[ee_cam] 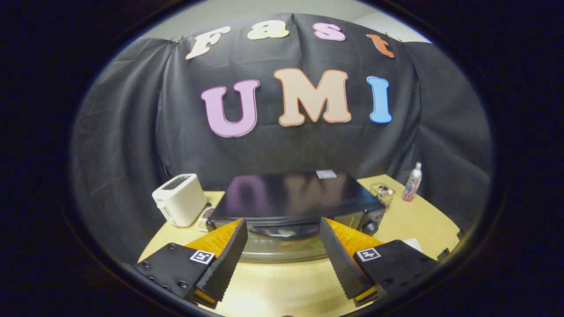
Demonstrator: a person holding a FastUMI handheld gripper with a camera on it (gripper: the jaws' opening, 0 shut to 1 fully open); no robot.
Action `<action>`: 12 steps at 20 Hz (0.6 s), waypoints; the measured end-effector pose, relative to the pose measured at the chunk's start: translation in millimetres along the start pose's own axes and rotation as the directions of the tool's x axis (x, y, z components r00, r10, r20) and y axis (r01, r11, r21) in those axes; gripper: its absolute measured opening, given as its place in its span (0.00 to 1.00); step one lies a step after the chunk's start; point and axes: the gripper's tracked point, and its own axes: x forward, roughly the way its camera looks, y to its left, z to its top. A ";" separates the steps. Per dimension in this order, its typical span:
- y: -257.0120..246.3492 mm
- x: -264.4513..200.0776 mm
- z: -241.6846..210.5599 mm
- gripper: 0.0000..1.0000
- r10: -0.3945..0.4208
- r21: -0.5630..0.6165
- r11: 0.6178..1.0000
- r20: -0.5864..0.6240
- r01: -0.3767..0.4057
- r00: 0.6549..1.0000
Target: Open the toaster oven, put the food inside, and close the toaster oven door.
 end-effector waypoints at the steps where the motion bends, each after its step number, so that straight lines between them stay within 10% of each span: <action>1: 0.4 -6.7 19.8 1.00 0.007 -0.015 1.000 0.027 -0.007 1.000; 12: 15.9 -63.9 221.0 1.00 0.012 -0.097 0.995 0.263 0.014 0.965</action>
